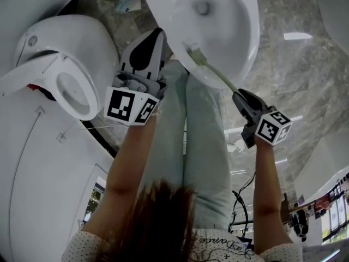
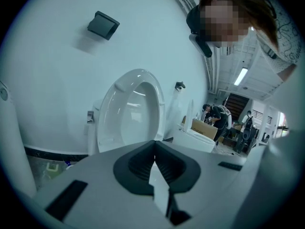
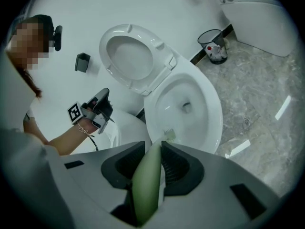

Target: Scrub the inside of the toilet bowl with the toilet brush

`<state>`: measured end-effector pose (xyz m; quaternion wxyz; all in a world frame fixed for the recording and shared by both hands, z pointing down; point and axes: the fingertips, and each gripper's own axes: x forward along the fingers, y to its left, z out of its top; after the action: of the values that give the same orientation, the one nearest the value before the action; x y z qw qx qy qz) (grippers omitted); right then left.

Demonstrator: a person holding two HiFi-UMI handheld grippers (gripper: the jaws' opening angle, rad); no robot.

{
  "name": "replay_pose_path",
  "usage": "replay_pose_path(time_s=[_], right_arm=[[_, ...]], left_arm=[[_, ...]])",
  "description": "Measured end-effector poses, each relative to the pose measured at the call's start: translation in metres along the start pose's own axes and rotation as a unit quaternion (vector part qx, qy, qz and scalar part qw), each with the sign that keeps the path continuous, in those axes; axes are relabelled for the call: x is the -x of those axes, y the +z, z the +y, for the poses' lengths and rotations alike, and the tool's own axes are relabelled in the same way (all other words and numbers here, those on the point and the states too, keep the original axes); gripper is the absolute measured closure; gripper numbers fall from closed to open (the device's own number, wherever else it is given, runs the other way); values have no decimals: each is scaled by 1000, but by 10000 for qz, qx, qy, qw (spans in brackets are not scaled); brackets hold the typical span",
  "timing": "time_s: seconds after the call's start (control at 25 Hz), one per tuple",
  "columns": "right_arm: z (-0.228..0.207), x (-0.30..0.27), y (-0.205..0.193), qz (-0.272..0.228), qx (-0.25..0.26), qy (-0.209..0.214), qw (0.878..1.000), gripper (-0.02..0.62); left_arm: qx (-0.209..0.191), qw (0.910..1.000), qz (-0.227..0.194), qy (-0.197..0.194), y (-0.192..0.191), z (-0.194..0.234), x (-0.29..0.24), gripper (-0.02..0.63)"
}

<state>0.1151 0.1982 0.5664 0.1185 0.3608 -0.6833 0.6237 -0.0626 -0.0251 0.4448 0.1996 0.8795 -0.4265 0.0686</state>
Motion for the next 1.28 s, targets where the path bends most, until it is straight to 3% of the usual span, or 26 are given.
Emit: replay_pose_path(time_s=[0.28, 0.56, 1.0, 1.28], right_arm=[[0, 13, -5, 362, -18, -246, 9990, 477], [1, 32, -7, 993, 524, -645, 9916, 477], [2, 35, -7, 1247, 894, -895, 9841, 477], [-8, 51, 2, 1509, 1338, -1256, 9714, 477]], left_arm=[[-4, 9999, 50, -152, 1, -8, -9, 603], [-23, 9994, 97, -335, -2, -19, -16, 604], [-1, 9995, 130, -280, -6, -15, -16, 603], [2, 9997, 118, -230, -5, -15, -12, 603]])
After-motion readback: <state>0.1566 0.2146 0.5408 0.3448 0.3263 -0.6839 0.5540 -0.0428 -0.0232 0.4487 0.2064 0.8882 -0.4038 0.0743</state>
